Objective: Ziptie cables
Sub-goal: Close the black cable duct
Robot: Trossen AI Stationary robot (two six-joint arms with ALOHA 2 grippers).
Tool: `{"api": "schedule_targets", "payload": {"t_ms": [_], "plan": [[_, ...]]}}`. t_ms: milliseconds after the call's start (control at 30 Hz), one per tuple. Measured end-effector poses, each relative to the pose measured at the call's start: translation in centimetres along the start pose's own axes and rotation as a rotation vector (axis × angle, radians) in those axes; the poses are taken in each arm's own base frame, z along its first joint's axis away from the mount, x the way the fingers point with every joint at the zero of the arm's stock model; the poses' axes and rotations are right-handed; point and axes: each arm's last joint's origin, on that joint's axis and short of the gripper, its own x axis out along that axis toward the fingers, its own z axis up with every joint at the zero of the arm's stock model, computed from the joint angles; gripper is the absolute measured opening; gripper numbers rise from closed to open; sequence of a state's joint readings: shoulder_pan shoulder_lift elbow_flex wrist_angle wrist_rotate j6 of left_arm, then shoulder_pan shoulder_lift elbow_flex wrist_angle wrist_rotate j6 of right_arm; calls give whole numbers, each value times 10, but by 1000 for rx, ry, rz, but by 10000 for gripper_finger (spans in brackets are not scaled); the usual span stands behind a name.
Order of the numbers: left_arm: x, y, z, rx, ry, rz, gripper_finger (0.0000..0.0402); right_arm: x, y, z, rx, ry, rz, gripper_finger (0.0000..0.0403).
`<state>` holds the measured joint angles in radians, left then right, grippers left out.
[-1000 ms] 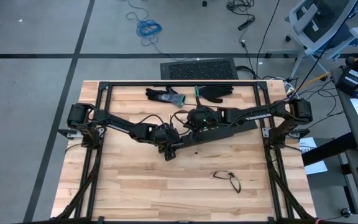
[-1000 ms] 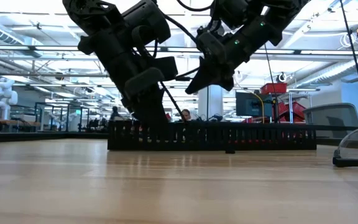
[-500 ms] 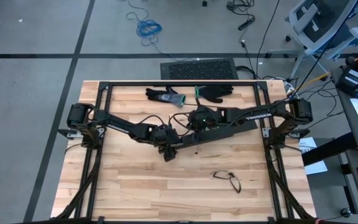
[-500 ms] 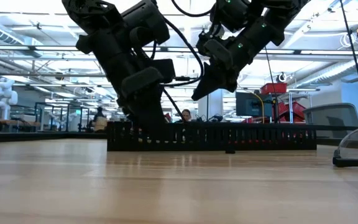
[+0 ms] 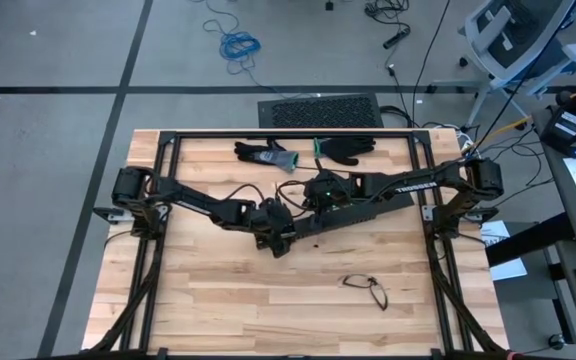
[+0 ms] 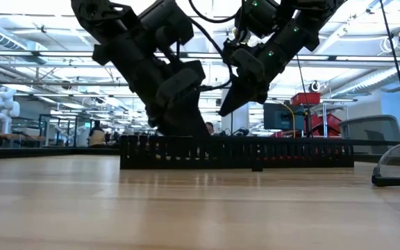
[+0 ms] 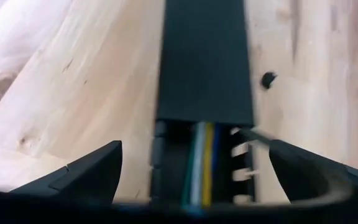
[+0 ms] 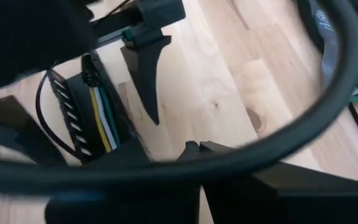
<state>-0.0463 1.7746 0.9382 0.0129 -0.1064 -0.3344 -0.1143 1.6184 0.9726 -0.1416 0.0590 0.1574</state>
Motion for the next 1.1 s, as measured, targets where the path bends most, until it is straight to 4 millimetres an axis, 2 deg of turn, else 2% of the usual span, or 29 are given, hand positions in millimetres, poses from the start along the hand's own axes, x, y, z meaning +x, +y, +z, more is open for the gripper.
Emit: {"api": "schedule_targets", "payload": {"t_ms": [367,733,1100], "plan": [[17,3,-9,5,15,57,390,0,0,0,-3,3,-1,0],[17,3,-8,9,-10,89,319,0,-1,0,2,1,-3,0],[17,3,-4,7,-53,89,294,0,-1,0,16,-1,-3,0]]}}
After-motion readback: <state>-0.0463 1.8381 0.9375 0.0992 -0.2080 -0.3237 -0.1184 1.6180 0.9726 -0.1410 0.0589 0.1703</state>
